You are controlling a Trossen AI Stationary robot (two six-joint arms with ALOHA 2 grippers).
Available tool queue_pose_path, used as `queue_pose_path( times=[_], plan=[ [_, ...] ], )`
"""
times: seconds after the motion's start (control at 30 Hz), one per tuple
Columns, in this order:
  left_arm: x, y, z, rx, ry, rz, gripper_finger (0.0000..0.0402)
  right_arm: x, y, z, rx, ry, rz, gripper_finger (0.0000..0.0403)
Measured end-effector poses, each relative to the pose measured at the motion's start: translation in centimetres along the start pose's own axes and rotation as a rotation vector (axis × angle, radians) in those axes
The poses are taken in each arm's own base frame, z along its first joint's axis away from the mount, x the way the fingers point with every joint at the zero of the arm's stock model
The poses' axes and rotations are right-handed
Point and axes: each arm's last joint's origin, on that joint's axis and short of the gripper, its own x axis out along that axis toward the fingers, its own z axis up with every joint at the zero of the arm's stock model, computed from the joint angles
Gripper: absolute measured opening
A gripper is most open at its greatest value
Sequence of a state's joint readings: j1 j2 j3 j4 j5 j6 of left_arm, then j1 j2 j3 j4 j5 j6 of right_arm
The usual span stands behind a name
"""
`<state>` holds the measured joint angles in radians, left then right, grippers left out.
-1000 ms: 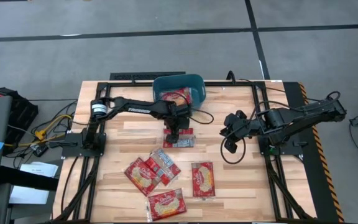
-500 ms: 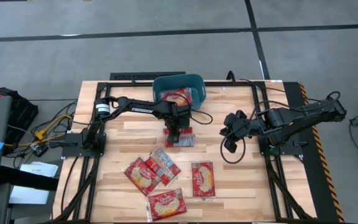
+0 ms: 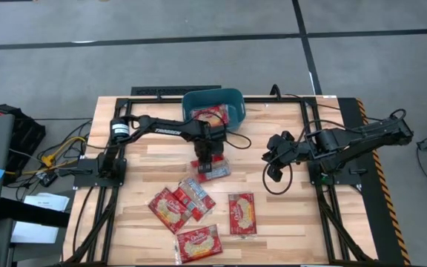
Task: Sort popcorn bags into baskets
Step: Put the red popcorn bag into the blue bin
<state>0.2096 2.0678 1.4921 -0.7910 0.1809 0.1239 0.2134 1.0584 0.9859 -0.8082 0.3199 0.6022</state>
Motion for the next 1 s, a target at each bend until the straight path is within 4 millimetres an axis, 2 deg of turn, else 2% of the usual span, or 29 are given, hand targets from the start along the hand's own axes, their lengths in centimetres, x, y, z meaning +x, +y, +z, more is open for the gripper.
queue_pose_path(
  times=[0.3,0.43,0.53,0.67,0.77,1.0],
  plan=[
    [-6.8,-1.2,0.4,-0.044,-0.074,0.005,0.0003,0.0,0.0,0.0,-0.009,0.0,-0.001,0.0075],
    [-10.8,-1.5,1.2,0.005,-0.136,0.028,0.0003,0.0,0.0,0.0,-0.018,0.0,-0.002,0.0075],
    [-13.5,-0.9,1.8,0.06,-0.165,0.097,0.0003,0.0,0.0,0.0,-0.025,-0.001,-0.003,0.0075],
    [-16.2,1.2,2.1,0.109,-0.2,0.253,0.0003,0.0,0.0,0.0,-0.027,-0.002,-0.004,0.0075],
    [-17.7,3.8,1.8,0.095,-0.221,0.321,0.0002,0.0,0.0,0.0,-0.027,-0.002,-0.005,0.0075],
    [-18.8,10.4,0.1,0.067,-0.21,0.449,0.0005,0.0,0.0,0.0,-0.027,-0.002,-0.005,0.0075]
  ],
)
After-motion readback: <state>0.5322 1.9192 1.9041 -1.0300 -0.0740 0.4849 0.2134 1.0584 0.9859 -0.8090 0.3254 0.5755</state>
